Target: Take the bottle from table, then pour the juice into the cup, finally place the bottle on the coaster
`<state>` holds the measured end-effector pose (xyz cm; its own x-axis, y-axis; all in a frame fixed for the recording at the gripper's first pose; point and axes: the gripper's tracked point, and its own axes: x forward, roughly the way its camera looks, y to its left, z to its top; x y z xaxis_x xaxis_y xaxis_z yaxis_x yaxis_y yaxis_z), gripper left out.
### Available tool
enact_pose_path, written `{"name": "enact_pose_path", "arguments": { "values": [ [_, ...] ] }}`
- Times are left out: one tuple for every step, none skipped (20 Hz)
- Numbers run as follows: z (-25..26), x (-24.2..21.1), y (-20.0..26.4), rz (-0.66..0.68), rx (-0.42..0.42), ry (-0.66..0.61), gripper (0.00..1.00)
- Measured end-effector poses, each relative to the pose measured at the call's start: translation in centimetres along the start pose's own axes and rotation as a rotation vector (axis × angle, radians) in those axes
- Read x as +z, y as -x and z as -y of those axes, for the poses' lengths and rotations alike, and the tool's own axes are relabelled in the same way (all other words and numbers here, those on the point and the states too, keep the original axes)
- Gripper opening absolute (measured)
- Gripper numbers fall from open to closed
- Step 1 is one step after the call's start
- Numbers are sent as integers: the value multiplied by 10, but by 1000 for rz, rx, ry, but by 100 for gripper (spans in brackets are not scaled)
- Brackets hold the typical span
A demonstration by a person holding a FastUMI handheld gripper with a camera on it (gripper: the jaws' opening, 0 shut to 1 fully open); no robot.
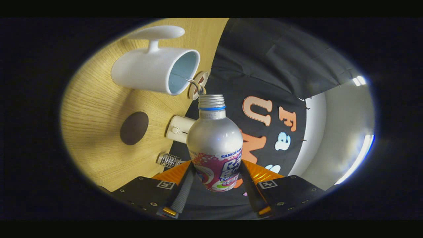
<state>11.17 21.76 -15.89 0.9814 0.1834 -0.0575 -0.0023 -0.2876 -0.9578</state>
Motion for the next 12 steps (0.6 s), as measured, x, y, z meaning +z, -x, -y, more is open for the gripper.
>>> {"name": "enact_pose_path", "arguments": {
  "values": [
    [1,1,1,0,-3,3,76],
    [1,1,1,2,-7,9,76],
    [1,2,2,4,-11,17,76],
    [0,1,1,11,-2,17,76],
    [1,2,0,15,-1,24,76],
    [3,3,2,17,-4,34,76],
    [4,3,3,17,-4,37,76],
    [3,3,2,14,-3,37,76],
    [3,3,2,14,-2,37,76],
    [4,2,1,11,-3,37,76],
    [4,3,2,14,-6,41,76],
    [6,3,1,14,-10,49,76]
  ]
}}
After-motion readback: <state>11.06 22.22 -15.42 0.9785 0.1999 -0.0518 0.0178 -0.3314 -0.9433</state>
